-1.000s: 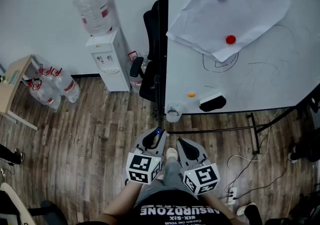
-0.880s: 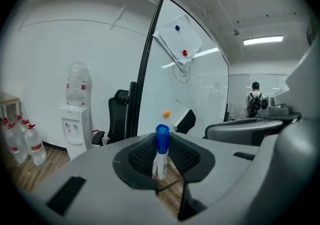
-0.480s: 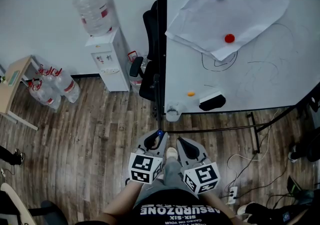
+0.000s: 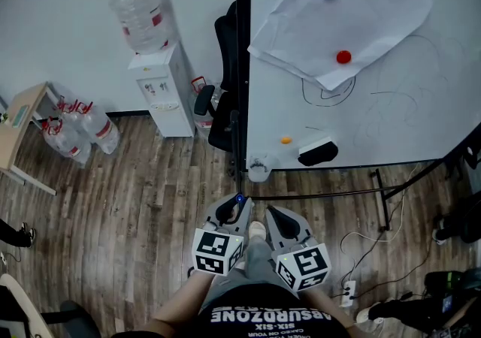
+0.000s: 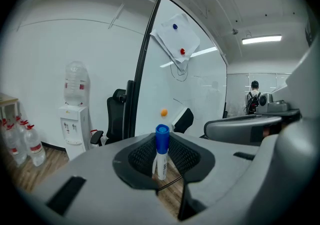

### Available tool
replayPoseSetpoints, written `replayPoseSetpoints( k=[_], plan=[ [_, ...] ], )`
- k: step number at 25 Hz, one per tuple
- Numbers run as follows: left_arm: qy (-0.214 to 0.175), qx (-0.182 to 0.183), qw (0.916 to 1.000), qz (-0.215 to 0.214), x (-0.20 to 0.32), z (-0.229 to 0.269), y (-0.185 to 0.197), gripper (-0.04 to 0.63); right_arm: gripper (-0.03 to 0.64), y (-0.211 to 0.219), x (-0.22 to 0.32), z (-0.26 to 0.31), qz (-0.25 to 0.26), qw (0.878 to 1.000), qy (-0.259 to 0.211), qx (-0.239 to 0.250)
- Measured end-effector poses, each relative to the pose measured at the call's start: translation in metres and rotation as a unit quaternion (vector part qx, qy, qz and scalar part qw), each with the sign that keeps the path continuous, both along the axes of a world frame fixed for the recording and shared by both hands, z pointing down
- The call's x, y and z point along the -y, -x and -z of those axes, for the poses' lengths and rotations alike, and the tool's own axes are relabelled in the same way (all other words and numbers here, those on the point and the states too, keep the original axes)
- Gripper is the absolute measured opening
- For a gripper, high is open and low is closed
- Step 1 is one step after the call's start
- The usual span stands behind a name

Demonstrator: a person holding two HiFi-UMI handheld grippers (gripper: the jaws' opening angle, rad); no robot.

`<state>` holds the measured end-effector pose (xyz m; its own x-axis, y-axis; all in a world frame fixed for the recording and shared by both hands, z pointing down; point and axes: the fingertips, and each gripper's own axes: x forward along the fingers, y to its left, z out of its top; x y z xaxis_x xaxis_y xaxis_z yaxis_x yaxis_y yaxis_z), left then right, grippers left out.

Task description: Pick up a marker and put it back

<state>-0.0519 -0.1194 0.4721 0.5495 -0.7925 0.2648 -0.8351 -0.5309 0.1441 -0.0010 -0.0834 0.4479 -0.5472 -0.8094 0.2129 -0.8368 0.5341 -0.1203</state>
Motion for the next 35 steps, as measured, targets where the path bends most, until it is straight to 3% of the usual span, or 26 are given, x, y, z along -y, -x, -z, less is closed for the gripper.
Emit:
replayPoseSetpoints(
  k=[17, 35],
  plan=[
    [-0.018, -0.006, 0.9998, 0.003, 0.007, 0.016, -0.001, 0.078, -0.003, -0.013, -0.001, -0.004, -0.013, 1.0, 0.003, 0.0],
    [-0.067, -0.024, 0.9975, 0.0, 0.015, 0.061, -0.006, 0.078, -0.003, -0.026, 0.003, -0.005, -0.025, 1.0, 0.004, -0.001]
  ],
)
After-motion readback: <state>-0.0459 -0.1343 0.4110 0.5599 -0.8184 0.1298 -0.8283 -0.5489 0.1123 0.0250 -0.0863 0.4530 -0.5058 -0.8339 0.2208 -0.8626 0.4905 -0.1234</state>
